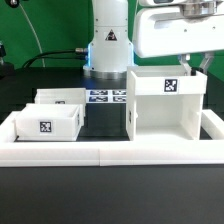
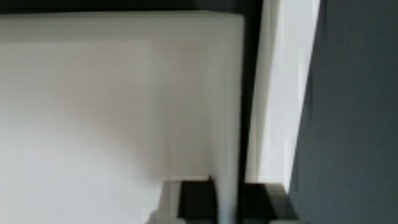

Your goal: Assemble drawer

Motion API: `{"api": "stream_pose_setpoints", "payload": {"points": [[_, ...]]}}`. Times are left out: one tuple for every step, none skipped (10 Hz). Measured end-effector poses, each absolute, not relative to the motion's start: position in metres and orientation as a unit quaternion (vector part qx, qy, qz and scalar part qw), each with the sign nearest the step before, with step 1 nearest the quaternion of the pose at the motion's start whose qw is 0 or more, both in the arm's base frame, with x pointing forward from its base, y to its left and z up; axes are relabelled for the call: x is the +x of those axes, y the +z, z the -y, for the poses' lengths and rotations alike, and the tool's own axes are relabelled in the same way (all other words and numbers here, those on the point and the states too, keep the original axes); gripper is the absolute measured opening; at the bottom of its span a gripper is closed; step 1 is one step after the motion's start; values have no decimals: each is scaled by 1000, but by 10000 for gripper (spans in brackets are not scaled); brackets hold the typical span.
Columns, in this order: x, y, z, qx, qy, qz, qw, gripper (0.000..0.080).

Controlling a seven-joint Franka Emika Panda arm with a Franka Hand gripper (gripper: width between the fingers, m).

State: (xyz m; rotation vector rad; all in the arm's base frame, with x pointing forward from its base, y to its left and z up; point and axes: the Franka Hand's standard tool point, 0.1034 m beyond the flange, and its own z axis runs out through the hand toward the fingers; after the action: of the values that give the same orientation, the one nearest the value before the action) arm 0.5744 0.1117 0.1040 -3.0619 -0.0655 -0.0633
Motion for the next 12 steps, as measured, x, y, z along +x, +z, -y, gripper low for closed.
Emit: {"api": "stream_pose_setpoints", "payload": {"points": [[579, 104, -113, -999, -24, 22, 40, 38], [579, 105, -113, -999, -24, 20, 40, 38], [579, 105, -113, -999, -24, 18, 40, 38], [580, 106, -113, -999, -24, 16, 40, 38], [580, 106, -114, -999, -23, -10, 42, 38], [580, 106, -115, -998, -23, -36, 45, 38], [580, 106, -116, -997, -22, -52, 46, 38], [580, 107, -117, -995, -21, -88, 48, 38], [581, 106, -116, -991, -22, -124, 50, 38], [583, 104, -112, -984, -27, -168, 52, 38], [586, 104, -108, -972, -23, -230, 54, 38], [587, 105, -108, -960, -14, -276, 51, 39]]}}
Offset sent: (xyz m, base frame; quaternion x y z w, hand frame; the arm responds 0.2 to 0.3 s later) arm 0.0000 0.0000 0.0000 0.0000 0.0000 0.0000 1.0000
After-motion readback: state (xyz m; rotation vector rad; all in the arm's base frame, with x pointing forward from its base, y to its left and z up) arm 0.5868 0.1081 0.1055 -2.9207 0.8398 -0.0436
